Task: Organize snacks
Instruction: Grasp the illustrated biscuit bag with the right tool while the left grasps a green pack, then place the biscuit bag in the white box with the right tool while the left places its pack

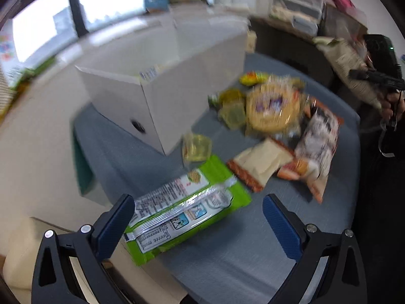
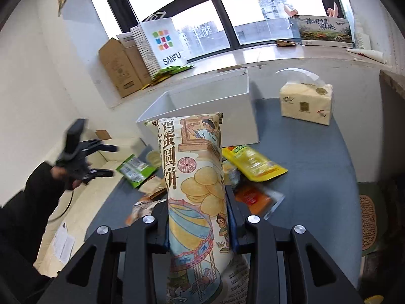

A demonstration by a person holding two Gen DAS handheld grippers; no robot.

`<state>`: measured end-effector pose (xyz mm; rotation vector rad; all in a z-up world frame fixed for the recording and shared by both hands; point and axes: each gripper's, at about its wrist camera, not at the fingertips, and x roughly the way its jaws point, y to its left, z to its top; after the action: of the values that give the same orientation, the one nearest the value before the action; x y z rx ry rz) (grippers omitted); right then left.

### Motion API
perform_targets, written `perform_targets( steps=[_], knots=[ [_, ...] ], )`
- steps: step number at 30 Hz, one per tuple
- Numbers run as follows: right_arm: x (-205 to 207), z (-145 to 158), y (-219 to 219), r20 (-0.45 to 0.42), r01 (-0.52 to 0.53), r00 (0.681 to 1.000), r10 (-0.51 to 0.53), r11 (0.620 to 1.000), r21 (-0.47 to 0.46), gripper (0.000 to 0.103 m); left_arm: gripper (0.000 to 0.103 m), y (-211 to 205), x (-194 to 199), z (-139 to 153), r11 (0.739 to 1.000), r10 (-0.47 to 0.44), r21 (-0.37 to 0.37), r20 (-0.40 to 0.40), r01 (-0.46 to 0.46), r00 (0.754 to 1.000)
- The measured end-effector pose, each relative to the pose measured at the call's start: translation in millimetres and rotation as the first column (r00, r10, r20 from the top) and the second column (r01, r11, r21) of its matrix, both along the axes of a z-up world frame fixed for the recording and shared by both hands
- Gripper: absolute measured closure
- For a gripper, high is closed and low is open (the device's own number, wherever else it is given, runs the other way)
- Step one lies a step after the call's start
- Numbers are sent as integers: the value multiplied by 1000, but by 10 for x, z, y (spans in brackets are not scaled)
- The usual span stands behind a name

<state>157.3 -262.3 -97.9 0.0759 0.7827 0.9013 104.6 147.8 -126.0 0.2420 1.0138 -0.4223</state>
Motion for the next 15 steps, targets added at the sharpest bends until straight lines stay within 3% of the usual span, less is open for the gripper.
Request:
perform_targets(
  steps=[3, 6, 11, 15],
  knots=[
    [-113, -35, 26, -6, -15, 1000, 15, 1000, -15, 67, 1, -104, 84, -178, 988, -120, 91, -37, 123, 992],
    [-140, -71, 10, -19, 5, 1000, -6, 999, -37, 67, 1, -216, 126, -330, 957, -228, 171, -67, 236, 971],
    [-54, -132, 12, -56, 35, 998, -38, 998, -55, 67, 2, -217, 272, -493, 934, -290, 173, -143, 312, 946],
    [-62, -119, 75, -57, 37, 997, -43, 994, -99, 67, 4, -110, 400, -530, 944, -287, 120, -163, 308, 944]
  ],
)
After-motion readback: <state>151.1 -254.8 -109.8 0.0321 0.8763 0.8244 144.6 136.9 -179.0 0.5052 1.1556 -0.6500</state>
